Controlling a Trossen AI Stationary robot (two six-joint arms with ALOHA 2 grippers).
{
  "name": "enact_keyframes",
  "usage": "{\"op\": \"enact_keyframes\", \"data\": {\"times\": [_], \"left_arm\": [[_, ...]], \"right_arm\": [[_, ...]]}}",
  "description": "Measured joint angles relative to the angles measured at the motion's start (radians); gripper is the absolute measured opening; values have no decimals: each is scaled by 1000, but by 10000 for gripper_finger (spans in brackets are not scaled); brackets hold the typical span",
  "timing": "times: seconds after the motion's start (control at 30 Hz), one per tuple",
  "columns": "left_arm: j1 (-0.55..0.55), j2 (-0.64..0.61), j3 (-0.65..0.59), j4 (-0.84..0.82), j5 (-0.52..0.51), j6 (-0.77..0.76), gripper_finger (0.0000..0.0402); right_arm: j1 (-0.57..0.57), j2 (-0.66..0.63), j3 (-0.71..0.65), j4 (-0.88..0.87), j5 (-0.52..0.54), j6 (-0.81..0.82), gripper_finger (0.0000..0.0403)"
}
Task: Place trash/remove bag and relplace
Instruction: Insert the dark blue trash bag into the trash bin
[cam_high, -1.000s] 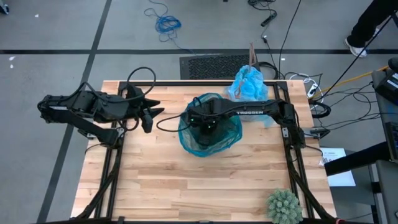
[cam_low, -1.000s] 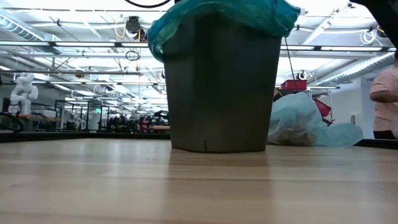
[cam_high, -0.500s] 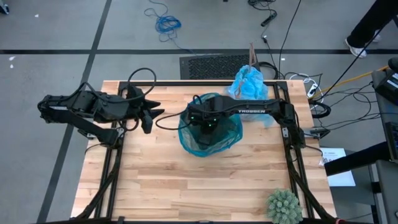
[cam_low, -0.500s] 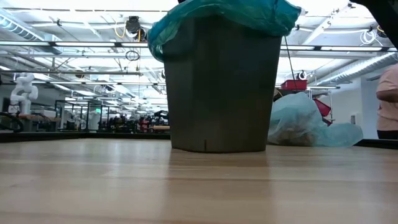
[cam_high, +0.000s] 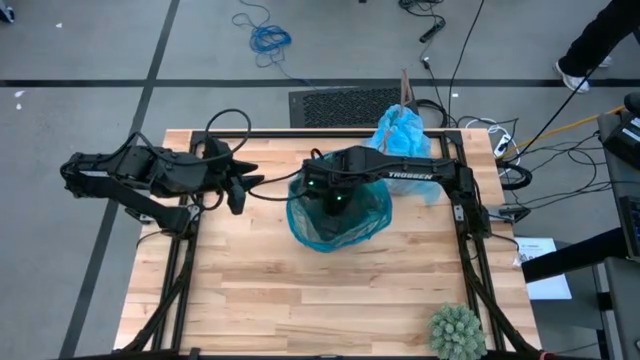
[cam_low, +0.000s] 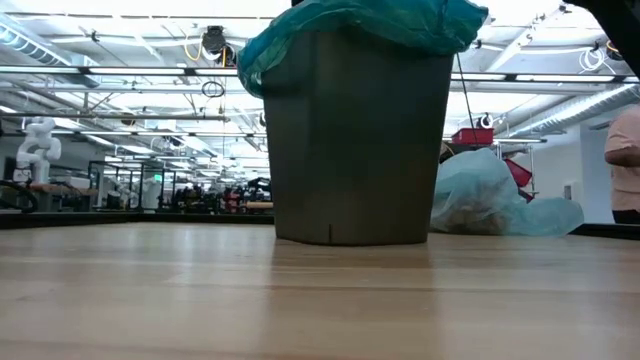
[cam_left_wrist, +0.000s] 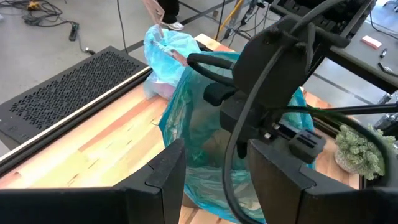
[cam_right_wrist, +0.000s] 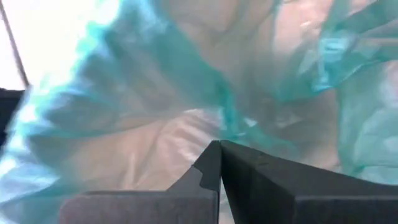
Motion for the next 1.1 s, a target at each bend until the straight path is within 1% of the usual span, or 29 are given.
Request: {"op": "enact_keyframes", "data": {"times": [0.1,0.27,0.43,0.6,0.73,0.93,1.1], "left_arm": [[2,0,0,0,0,-1,166],[2,0,0,0,0,-1,166],[2,0,0,1,0,-1,166],[2,0,0,0,0,0,166],[2,-1,0,0,0,0,166],[2,-1,0,0,1,0,166],[2,-1,0,0,7,0,166]], "right_arm": [[0,0,20,-20,-41,8,0],[7,0,54,-50,-76,11,0],[6,0,113,-81,-151,2,0],[6,0,218,-125,-153,-1,0],[-7,-50,199,-60,-180,20,0],[-24,-83,200,-59,-179,29,0],[-39,-123,212,1,-177,36,0]]}}
